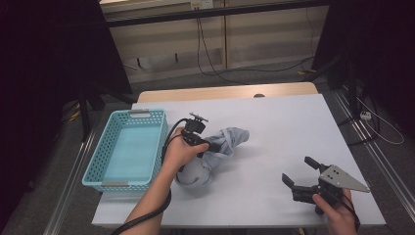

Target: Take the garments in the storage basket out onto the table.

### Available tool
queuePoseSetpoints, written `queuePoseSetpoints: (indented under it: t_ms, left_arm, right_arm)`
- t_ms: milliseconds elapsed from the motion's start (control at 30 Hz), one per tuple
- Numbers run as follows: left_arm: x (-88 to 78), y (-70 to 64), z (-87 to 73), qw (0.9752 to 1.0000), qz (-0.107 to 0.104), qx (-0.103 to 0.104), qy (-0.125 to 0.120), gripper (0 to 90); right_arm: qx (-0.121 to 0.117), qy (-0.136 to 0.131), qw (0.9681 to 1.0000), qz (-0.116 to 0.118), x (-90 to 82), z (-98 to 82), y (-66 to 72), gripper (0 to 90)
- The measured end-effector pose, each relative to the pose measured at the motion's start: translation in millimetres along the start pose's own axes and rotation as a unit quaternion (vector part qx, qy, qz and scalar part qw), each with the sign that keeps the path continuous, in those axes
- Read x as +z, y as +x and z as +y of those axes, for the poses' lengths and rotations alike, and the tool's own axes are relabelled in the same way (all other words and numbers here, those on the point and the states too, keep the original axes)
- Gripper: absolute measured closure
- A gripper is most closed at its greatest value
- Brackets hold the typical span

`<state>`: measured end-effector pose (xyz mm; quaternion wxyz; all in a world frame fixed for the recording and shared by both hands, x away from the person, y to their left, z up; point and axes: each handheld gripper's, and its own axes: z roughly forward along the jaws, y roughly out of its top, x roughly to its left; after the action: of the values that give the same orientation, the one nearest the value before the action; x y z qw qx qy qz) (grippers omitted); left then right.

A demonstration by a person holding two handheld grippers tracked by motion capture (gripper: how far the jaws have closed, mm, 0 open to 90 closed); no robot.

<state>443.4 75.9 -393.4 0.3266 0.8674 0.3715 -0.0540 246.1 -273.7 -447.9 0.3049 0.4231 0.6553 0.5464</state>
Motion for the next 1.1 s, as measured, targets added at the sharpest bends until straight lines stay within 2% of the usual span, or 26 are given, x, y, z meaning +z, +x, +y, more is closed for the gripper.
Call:
queuePoseSetpoints:
  t_ms: [233, 467, 733, 933, 1100]
  left_arm:
    - [9.0, 1.0, -2.4, 0.9999, 0.008, 0.006, -0.009, 50.0]
    - [11.7, 2.9, -5.1, 0.9998, 0.001, 0.010, -0.015, 41.3]
    - [6.3, 2.6, -6.3, 0.9995, -0.002, 0.008, -0.030, 33.1]
    - [-6.3, -1.0, -4.6, 0.9989, -0.001, 0.010, -0.047, 32.3]
    - [-16.2, -0.1, -7.7, 0.9983, 0.005, 0.011, -0.057, 28.0]
  right_arm:
    - [0.003, 0.001, 1.0000, -0.001, 1.0, -0.1, 0.0, 3.0]
    - [-0.001, 0.002, 1.0000, 0.001, 1.5, -0.2, -0.1, 3.0]
    - [-0.013, 0.007, 0.9999, 0.005, 4.1, 0.5, 3.6, 2.9]
    - [-0.016, 0.009, 0.9998, 0.005, 5.2, 0.3, 5.1, 2.9]
    - [-0.016, 0.013, 0.9998, 0.003, 5.8, 0.0, 5.4, 2.8]
